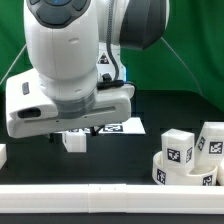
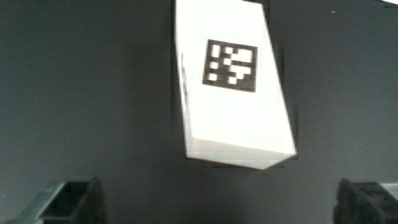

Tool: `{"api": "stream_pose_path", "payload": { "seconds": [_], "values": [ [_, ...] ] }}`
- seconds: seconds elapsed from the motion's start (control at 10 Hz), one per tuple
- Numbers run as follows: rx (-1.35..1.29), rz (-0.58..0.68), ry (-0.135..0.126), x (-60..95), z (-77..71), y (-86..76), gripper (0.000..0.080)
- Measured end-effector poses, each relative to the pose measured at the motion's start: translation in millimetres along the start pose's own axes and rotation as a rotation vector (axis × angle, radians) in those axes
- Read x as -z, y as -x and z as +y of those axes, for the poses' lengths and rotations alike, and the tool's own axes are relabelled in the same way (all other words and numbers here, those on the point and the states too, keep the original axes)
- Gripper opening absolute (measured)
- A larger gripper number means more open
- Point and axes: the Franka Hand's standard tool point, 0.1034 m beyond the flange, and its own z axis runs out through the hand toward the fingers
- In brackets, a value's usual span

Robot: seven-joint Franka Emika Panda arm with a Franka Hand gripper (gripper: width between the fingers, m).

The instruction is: Assemble stool

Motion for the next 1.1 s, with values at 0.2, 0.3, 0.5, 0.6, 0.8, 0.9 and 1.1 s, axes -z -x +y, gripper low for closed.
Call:
{"api": "stream_pose_path", "payload": {
  "seconds": [0.2, 0.3, 0.5, 0.6, 0.8, 0.9, 1.1],
  "values": [
    [0.002, -0.001, 0.003, -0.4, -0.8, -0.3, 0.0649],
    [0.002, -0.001, 0.003, -0.4, -0.8, -0.3, 0.0649],
    [0.001, -0.001, 0.003, -0.5, -0.4, -0.2, 0.0649],
    [-0.060, -0.002, 0.004, -0.6, 2.4, 1.1, 0.0649],
    [-0.230, -0.032, 0.033, -4.2, -4.2, 3.9, 0.0649],
    [-0.228, -0.049, 0.032, -7.6, -5.9, 4.1, 0.0649],
    [-0.229, -0.060, 0.030, -9.2, -5.3, 4.1, 0.0649]
  ]
}}
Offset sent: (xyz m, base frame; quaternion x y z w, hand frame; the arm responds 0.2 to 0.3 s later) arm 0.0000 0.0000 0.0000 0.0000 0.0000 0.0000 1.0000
